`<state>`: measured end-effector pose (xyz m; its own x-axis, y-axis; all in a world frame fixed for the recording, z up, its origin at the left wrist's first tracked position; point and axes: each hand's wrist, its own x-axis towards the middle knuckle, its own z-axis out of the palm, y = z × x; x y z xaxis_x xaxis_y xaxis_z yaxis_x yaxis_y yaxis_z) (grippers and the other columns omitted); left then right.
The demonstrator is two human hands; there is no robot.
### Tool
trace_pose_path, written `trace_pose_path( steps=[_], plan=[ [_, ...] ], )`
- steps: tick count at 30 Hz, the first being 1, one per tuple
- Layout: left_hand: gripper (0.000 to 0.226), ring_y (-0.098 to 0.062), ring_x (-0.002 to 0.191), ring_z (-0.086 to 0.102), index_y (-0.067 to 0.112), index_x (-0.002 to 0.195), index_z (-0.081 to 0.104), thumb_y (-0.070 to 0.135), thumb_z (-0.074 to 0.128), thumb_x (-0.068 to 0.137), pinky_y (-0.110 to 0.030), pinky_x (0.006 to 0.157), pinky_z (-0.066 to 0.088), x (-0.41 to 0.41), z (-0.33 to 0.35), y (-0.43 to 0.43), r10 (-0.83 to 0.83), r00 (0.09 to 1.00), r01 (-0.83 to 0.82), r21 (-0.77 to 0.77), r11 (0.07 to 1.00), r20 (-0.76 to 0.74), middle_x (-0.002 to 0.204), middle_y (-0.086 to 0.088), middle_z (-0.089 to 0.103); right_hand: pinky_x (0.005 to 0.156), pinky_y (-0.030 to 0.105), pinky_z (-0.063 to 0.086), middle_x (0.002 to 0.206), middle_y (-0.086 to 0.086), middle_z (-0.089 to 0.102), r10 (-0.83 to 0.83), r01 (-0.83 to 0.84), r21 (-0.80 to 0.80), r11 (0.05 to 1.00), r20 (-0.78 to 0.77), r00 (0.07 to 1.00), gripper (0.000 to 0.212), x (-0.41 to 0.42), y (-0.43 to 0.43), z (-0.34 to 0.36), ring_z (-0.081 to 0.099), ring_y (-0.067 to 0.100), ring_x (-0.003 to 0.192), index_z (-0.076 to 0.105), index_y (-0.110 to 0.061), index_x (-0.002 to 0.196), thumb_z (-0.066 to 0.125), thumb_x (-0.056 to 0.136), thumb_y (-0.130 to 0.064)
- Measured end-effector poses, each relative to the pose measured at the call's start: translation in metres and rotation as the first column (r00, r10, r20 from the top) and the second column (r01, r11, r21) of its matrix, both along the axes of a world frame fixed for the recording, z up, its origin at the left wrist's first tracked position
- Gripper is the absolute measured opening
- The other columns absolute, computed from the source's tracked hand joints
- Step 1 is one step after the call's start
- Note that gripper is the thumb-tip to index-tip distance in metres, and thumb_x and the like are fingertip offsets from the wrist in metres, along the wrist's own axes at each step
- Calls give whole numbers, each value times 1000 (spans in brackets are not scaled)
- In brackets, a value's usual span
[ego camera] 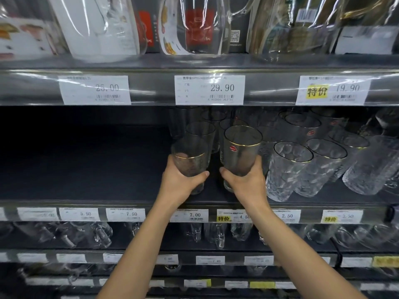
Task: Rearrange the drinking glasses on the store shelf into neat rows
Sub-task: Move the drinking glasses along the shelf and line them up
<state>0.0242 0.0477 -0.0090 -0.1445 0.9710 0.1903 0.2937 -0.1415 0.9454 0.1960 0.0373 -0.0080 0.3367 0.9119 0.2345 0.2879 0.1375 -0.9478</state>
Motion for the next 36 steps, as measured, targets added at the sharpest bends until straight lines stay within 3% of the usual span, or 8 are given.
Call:
trace_pose_path(
  steps=[3,9,12,17,21,26,31,36],
  plan=[
    [67,-2,99,64,21,120,50,24,90,65,-14,76,48,-14,12,-7,67,996,-69,38,997,53,107,8,67,75,13,44,99,-16,66,64,-61,46,997,-68,996,55,-8,-5,5,63,-2,92,46,-32,109,86,72,-25],
    [70,-4,101,65,21,123,52,24,90,64,-26,88,53,-58,27,-28,164,985,-168,78,983,54,110,8,68,66,12,49,96,-12,68,253,-237,129,963,-128,959,53,-47,-15,12,66,-5,85,49,-33,105,85,72,-14],
    [74,-6,101,66,22,122,53,30,91,60,-31,89,55,-90,33,-43,231,972,-233,70,970,32,108,8,69,73,15,50,98,-15,68,322,-307,132,942,-114,940,55,-73,-18,11,66,-3,90,49,-37,105,86,71,-16],
    [71,-2,99,64,22,124,51,27,89,64,-16,77,48,-148,41,-77,327,945,-327,82,942,2,108,11,67,80,21,52,104,-13,68,442,-429,135,893,-89,893,59,-138,-25,12,66,0,95,48,-40,107,88,69,-19],
    [69,-1,100,64,22,124,50,27,88,66,-15,76,48,-214,39,-105,421,907,-420,87,903,9,111,11,66,80,25,55,101,-15,67,556,-545,136,827,-55,830,57,-211,-37,11,66,2,94,48,-42,103,88,70,-17],
    [71,4,99,60,23,126,49,28,88,67,-6,70,45,-299,38,-131,514,857,-514,86,854,17,112,12,64,76,14,50,102,-26,64,656,-650,126,750,-11,755,61,-303,-50,11,63,-5,97,45,-46,108,88,70,-24],
    [78,-5,107,62,26,130,48,37,89,64,-26,89,51,-399,35,-139,537,843,-536,68,841,-2,116,12,64,76,15,50,104,-30,61,695,-693,107,713,27,719,62,-398,-59,15,61,-7,98,44,-46,111,87,71,-27],
    [74,-5,105,63,27,125,48,33,90,64,-32,92,52,-470,37,-126,491,871,-490,60,870,0,115,12,64,71,7,47,102,-30,61,639,-640,91,763,41,768,63,-461,-52,16,60,-12,96,43,-49,110,87,72,-26]
  ],
)
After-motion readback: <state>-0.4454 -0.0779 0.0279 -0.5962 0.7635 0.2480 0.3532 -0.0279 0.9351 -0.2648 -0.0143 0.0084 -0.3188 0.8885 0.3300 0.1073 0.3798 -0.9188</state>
